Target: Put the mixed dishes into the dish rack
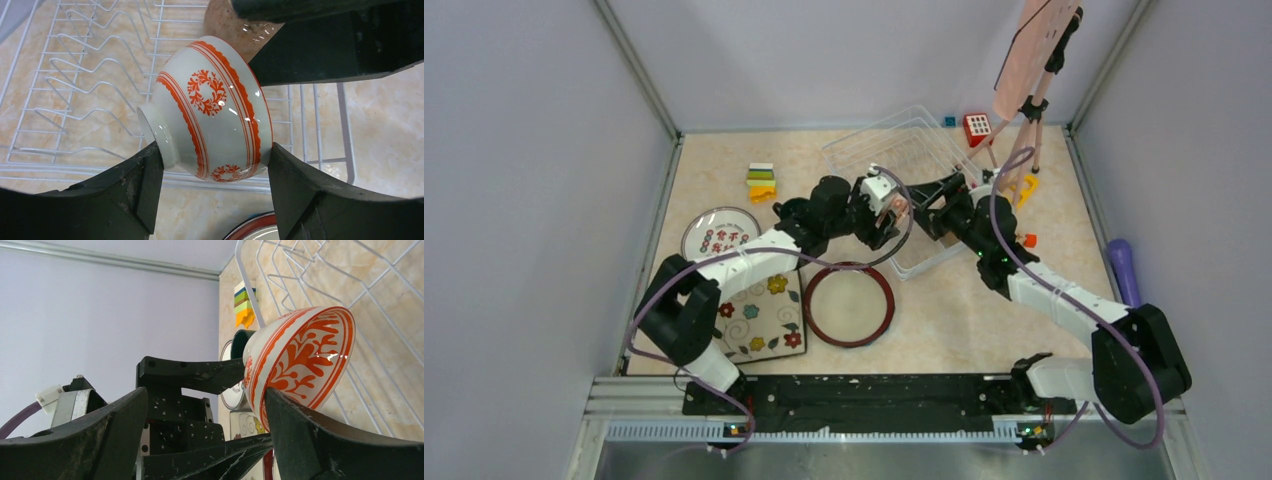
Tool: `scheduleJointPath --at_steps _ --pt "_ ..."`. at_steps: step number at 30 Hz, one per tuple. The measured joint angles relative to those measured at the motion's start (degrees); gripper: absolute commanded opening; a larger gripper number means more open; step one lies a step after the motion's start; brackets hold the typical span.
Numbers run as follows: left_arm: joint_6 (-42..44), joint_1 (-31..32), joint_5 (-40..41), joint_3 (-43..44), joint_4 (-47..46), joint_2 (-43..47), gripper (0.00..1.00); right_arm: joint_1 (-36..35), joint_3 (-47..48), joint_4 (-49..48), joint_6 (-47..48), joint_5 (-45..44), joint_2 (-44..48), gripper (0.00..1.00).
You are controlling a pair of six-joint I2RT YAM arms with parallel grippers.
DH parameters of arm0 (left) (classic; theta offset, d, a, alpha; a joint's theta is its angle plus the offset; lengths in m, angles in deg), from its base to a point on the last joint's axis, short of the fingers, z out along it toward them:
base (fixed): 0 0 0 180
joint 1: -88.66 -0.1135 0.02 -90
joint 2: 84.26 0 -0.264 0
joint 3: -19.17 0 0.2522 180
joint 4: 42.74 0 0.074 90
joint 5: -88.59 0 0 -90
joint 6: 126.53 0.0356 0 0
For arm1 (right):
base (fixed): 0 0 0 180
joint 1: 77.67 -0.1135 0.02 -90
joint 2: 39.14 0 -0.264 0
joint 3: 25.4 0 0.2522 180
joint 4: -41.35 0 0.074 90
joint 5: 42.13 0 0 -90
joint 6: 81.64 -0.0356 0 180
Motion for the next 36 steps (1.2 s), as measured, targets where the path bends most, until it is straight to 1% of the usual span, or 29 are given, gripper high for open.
scheduleJointPath --at_steps 2,5,9,14,22,28,32,36 --pt "0.5 0.0 0.3 0.7 0.1 -1.2 0.00 0.5 0.0 0.7 0.3 0.0 0.0 0.92" --pt "1.5 0.0 1.2 1.9 0.9 -2.4 0.00 0.9 0.1 2.9 1.0 -0.3 0.1 0.93" --pt "4.1 0.5 3.1 5.1 3.8 -4.2 0.00 0.9 0.6 10.0 3.2 -2.4 1.6 0.93" --pt "7.9 1.7 6.0 10.0 6.4 -6.5 0.00 1.2 2.3 19.4 7.3 -5.7 6.5 0.92" --pt "14.8 6.7 12.6 18.5 13.4 -13.0 0.00 1.3 3.8 34.4 14.6 -14.2 17.5 0.88" --pt "17.3 8.8 15.5 19.7 17.2 -16.0 0.00 1.6 3.7 45.9 17.6 -22.5 25.6 0.87" --pt "19.7 9.6 18.9 20.2 19.2 -16.6 0.00 1.7 3.7 52.6 19.7 -27.5 28.2 0.86" --pt "23.1 10.8 23.8 23.2 21.8 -19.0 0.00 1.7 3.2 57.7 21.2 -30.9 29.0 0.86"
